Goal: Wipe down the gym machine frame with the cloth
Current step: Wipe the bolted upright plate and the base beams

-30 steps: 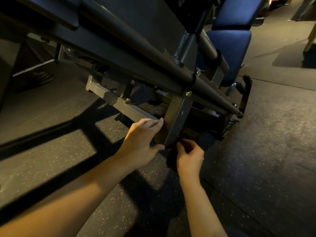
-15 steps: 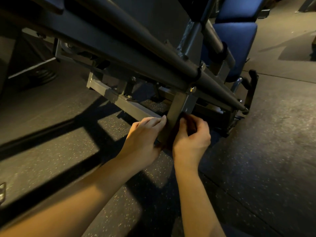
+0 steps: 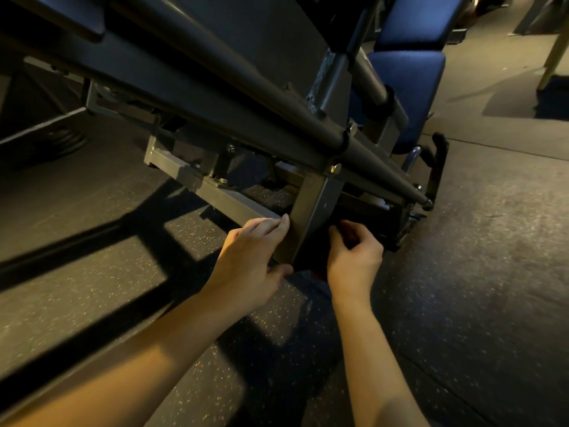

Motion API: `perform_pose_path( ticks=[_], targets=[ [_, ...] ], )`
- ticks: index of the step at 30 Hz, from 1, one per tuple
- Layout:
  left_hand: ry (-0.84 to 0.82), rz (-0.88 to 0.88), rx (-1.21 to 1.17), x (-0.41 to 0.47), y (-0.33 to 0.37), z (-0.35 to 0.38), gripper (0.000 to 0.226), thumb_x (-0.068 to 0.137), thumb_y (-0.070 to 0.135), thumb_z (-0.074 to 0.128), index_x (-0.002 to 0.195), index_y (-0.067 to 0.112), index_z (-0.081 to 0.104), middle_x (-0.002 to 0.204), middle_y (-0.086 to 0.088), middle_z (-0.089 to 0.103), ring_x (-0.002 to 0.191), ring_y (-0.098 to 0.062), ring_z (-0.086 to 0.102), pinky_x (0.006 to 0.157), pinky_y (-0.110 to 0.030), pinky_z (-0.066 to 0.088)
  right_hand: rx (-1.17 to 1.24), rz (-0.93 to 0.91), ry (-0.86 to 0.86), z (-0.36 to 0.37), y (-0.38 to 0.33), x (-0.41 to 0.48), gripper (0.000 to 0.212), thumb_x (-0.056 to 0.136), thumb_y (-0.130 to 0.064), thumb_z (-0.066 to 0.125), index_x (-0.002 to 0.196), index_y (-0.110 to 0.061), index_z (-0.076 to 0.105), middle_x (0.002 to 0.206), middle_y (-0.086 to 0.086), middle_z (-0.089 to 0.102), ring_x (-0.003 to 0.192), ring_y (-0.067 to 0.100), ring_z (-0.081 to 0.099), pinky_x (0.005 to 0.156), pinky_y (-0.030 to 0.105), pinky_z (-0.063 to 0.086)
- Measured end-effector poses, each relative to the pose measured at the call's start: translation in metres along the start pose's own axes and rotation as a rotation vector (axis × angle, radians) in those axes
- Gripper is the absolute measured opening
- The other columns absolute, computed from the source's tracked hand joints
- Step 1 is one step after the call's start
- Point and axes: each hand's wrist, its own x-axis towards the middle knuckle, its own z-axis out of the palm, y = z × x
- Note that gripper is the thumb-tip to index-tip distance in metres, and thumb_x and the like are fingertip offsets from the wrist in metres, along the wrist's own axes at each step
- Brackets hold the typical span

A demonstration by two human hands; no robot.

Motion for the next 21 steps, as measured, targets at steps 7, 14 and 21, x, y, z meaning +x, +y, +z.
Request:
perform_pose_path(
  ticks=[7, 14, 21],
  targets=[
    [-0.031, -0.008, -0.037, 0.001, 0.001, -0.002, 0.085, 0.093, 0.037, 0.069, 0.161, 0.030, 0.019, 0.160, 0.011, 0.031, 0.147, -0.008, 0.023, 0.121, -0.038, 0.032, -0.026, -0.010, 0.063, 0.010, 0.002, 0.015, 0.019, 0.097, -0.021, 0.066, 0.116, -0.022, 0.068, 0.114, -0.005, 0.068, 0.110, 0.008, 0.064, 0.100, 0.029, 0.053],
    [-0.038, -0.011, -0.052, 0.001, 0.000, 0.000, 0.087, 0.094, 0.035, 0.069, 0.161, 0.032, 0.015, 0.162, 0.013, 0.028, 0.148, -0.006, 0.019, 0.123, -0.037, 0.029, 0.039, -0.203, 0.092, 0.012, -0.022, 0.017, 0.015, 0.097, -0.020, 0.067, 0.112, -0.025, 0.068, 0.111, -0.008, 0.069, 0.107, 0.001, 0.064, 0.097, 0.017, 0.050],
    [-0.004, -0.006, -0.024, 0.000, 0.001, 0.001, 0.085, 0.095, 0.039, 0.067, 0.161, 0.033, 0.014, 0.162, 0.014, 0.028, 0.148, -0.005, 0.018, 0.121, -0.030, 0.019, 0.029, -0.054, 0.036, 0.002, -0.015, 0.016, 0.016, 0.097, -0.020, 0.068, 0.112, -0.019, 0.071, 0.105, -0.010, 0.070, 0.103, 0.003, 0.067, 0.094, 0.026, 0.055]
  ],
)
